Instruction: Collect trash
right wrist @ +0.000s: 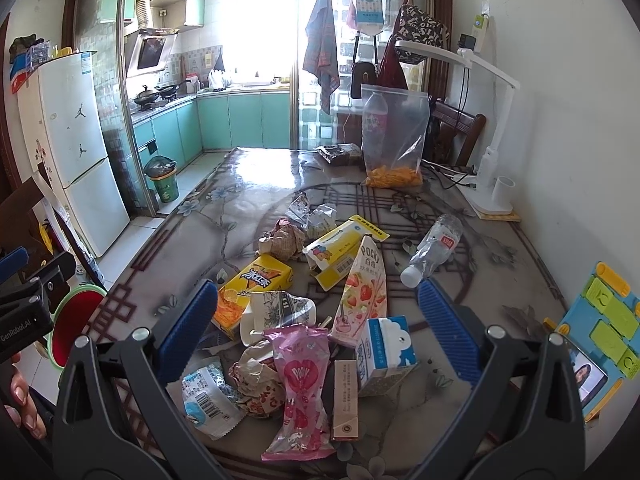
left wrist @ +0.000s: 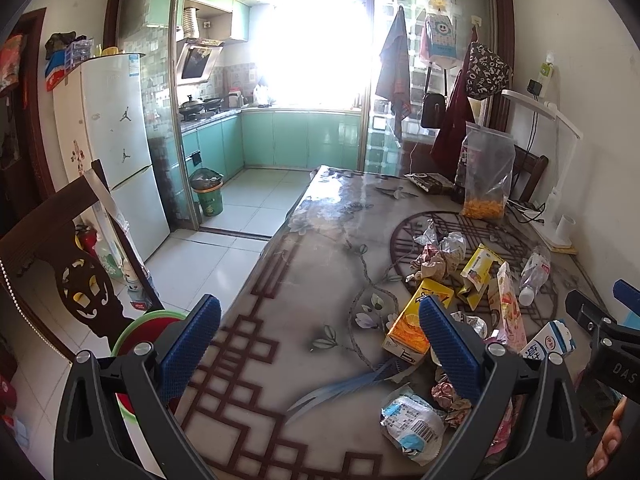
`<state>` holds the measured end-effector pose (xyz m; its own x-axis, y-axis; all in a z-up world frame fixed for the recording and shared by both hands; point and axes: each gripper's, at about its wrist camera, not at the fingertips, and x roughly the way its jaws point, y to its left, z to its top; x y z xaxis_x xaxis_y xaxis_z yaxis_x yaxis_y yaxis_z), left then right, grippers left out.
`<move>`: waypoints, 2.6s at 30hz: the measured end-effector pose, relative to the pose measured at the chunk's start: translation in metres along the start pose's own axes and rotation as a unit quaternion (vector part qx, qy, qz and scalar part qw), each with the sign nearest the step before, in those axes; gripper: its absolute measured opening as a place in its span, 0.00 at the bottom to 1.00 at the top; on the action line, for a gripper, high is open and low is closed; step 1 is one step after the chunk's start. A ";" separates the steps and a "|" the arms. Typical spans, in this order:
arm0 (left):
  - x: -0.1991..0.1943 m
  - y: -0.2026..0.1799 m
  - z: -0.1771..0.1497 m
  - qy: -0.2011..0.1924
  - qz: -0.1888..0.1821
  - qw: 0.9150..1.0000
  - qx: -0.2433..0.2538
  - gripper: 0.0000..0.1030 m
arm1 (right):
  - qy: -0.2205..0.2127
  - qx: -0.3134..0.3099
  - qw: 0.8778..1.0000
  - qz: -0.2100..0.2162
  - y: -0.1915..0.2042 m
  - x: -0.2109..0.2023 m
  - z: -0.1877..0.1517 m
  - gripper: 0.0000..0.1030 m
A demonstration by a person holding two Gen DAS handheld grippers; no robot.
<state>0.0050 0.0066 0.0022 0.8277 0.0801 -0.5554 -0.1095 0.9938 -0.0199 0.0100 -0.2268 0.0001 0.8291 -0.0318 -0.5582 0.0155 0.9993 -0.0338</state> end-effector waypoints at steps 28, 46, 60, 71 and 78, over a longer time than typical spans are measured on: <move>0.014 0.010 -0.008 0.023 -0.024 0.999 -0.031 0.92 | 0.011 -0.004 1.000 -0.009 -0.002 0.005 -0.001 0.97; 0.013 -0.002 -0.007 0.031 -0.075 0.997 0.000 0.92 | 0.020 -0.005 1.000 -0.013 -0.003 0.012 -0.004 0.97; 0.052 -0.019 -0.062 0.160 -0.129 0.979 -0.005 0.92 | 0.036 0.001 0.999 0.005 -0.026 0.016 -0.006 0.97; 0.104 -0.059 -0.124 0.273 -0.152 0.950 0.001 0.48 | 0.110 -0.002 0.989 0.097 -0.033 0.033 -0.042 0.97; 0.092 -0.047 -0.120 0.252 -0.157 0.955 0.004 0.09 | 0.155 -0.005 0.974 0.163 -0.018 0.044 -0.062 0.76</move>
<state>0.0204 -0.0417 -0.1472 0.4495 -0.2673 -0.8524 0.1061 0.9634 -0.2462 0.0110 -0.2470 -0.0752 0.5805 0.2821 -0.7638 -0.2277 0.9569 0.1804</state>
